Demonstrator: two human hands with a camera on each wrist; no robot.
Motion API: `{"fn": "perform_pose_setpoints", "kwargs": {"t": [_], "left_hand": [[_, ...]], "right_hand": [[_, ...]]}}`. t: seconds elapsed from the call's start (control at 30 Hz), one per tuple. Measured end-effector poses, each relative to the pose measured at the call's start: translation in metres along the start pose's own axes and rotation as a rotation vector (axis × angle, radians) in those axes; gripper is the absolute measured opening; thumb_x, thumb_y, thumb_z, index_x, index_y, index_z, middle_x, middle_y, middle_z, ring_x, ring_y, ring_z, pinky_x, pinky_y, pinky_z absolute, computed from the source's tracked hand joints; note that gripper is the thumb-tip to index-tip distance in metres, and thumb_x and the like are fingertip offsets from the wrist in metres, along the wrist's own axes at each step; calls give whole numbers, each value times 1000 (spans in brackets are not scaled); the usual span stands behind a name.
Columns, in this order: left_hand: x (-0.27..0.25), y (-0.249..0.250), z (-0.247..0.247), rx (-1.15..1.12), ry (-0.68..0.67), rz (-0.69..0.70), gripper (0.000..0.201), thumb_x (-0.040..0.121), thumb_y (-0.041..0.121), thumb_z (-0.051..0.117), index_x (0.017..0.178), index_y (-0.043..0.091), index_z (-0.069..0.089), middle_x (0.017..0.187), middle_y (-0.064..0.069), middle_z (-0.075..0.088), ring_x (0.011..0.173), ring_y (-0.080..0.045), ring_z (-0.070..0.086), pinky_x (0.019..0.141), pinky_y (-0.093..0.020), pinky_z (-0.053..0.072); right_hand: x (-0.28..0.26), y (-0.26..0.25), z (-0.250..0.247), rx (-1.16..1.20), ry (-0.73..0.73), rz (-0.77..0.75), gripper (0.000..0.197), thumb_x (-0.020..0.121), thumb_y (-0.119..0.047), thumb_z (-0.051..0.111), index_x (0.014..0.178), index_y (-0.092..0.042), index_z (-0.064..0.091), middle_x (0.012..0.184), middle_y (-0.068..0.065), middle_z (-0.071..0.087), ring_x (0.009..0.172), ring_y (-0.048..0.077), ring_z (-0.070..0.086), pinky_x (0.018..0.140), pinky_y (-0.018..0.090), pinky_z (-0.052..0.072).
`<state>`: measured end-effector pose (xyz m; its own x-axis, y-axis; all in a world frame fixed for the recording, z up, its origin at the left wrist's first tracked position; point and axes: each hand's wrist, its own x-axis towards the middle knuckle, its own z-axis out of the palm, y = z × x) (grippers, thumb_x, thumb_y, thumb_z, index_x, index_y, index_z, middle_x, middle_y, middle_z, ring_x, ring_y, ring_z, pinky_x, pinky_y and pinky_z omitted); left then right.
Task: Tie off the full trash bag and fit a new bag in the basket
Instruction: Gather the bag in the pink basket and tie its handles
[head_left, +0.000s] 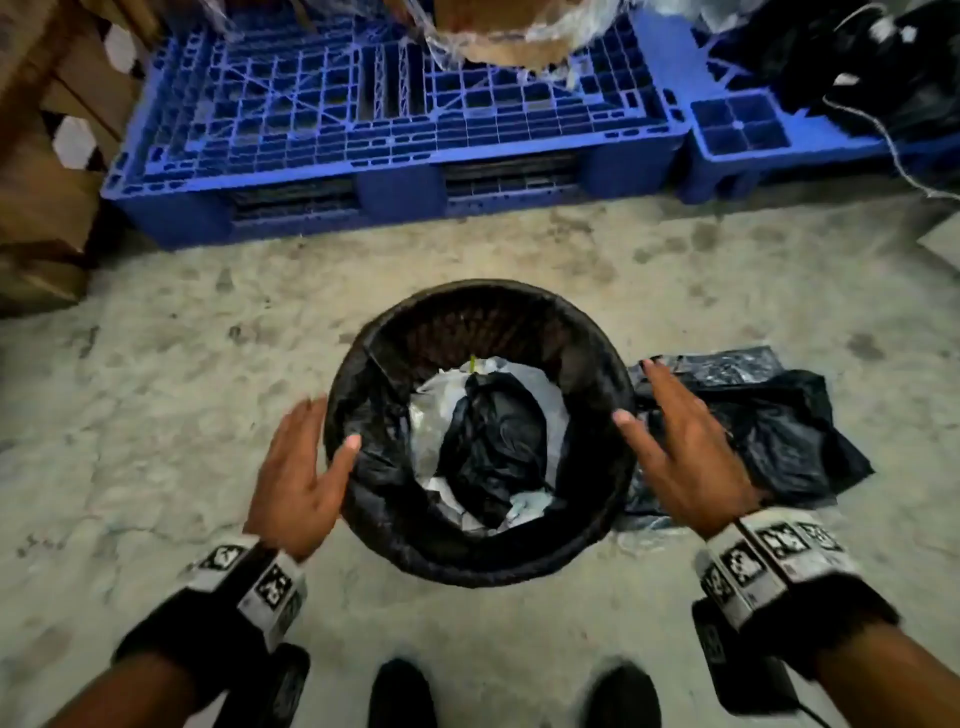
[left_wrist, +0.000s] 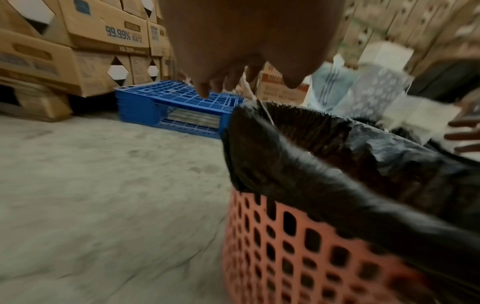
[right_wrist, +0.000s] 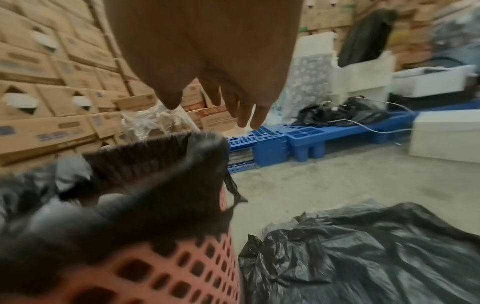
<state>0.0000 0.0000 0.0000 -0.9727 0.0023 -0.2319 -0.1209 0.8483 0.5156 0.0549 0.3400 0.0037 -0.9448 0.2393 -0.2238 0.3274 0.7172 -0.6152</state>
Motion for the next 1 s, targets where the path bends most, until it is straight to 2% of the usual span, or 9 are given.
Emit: {"fn": "perform_pose_setpoints", "kwargs": {"t": [0.1,0.17,0.3,0.43,0.57,0.73,0.83,0.93,1.0], "left_hand": [[28,-13,40,14,61,80,73,87,55,39,146,16,21,157,-9,19,145,-23,15,119,-46,15],[34,-21,48,8,102,134,73,85,48,40,147,20,14,158,2,8,146,-13,5,120,-35,7],[36,-39,56,-131,174,249,74,78,44,46,145,32,18,147,32,6,132,24,2,106,2,1],[42,-47,62,-273,211,304,75,72,46,69,131,55,24,128,51,11,125,31,8,110,-15,9],[50,-53,66,-259,265,314,70,84,20,64,143,28,28,141,29,17,135,6,14,111,-21,9],[42,-41,64,-247,242,334,69,87,20,59,146,19,22,154,11,16,132,4,11,110,-20,8],[38,-40,61,-203,229,317,70,88,24,58,146,18,20,158,5,14,135,1,9,113,-23,8],[39,-40,63,-193,231,314,70,89,27,57,147,20,18,158,5,12,143,-6,10,116,-28,10],[40,-40,63,-212,235,317,69,89,25,56,147,20,18,158,5,13,144,-9,11,116,-29,10]], "right_hand": [[18,31,35,4,29,-102,64,92,-41,45,146,-15,23,155,6,25,143,18,21,117,41,20],[21,45,48,175,35,-93,66,89,-49,44,146,-21,25,152,-3,32,139,8,30,116,37,27],[26,61,61,458,57,-142,60,86,-39,46,143,-35,27,135,-35,35,119,-29,31,95,-4,30],[37,68,67,555,62,-219,58,89,-27,48,139,-43,25,128,-43,33,108,-38,29,84,-12,27],[44,70,69,630,-4,-310,57,84,-54,52,137,-42,34,142,-29,39,127,-16,35,113,22,23],[47,70,64,679,-55,-163,80,66,-70,63,136,-48,32,142,-23,42,128,6,45,112,43,31],[43,65,60,730,15,16,91,59,-68,65,139,-44,29,126,-12,53,109,13,58,97,42,47],[49,59,61,838,134,54,48,87,-45,53,129,-21,46,101,17,66,84,24,60,67,33,45],[53,56,56,839,239,39,35,93,-22,51,127,-13,47,85,21,63,76,28,55,61,34,43]]}}
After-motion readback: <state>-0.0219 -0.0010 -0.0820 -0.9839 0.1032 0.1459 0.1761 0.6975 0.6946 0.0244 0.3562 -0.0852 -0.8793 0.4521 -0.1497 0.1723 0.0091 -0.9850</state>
